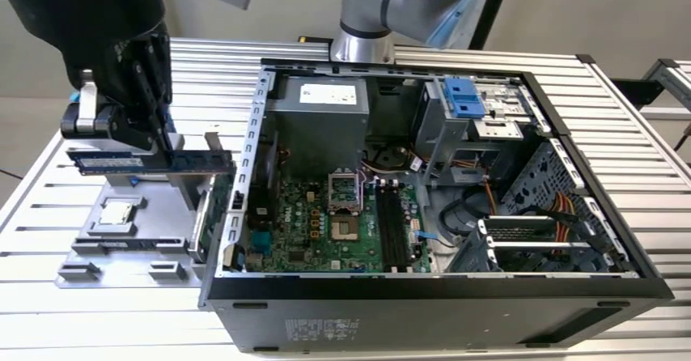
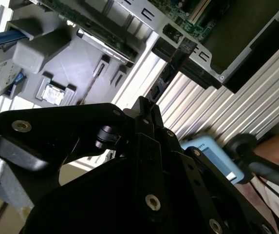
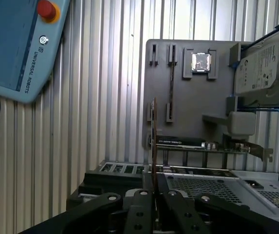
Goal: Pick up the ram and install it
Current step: 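Pick up the ram and move it above insertion slot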
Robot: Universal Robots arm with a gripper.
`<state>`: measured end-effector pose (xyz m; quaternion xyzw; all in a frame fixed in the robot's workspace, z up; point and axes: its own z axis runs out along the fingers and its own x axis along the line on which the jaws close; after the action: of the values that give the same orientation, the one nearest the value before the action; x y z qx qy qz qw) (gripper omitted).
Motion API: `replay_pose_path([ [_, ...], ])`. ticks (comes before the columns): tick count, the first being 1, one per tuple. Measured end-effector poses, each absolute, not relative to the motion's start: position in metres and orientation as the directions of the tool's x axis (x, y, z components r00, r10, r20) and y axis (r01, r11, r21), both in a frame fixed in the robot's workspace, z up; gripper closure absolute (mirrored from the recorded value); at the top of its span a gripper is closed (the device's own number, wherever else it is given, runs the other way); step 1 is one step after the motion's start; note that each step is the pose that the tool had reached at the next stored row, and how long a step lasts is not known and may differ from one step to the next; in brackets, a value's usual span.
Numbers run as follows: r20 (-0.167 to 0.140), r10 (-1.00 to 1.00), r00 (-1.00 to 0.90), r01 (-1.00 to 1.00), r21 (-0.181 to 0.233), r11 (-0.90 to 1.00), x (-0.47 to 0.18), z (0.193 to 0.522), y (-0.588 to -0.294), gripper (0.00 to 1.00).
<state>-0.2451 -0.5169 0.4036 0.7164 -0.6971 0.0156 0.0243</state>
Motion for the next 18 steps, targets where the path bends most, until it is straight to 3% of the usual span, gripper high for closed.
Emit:
replay_pose_path([
  [18,0.056,-0.998,0.028,-1.0,0.013,-0.027,-0.226,0.404,-0.517,1.0],
])
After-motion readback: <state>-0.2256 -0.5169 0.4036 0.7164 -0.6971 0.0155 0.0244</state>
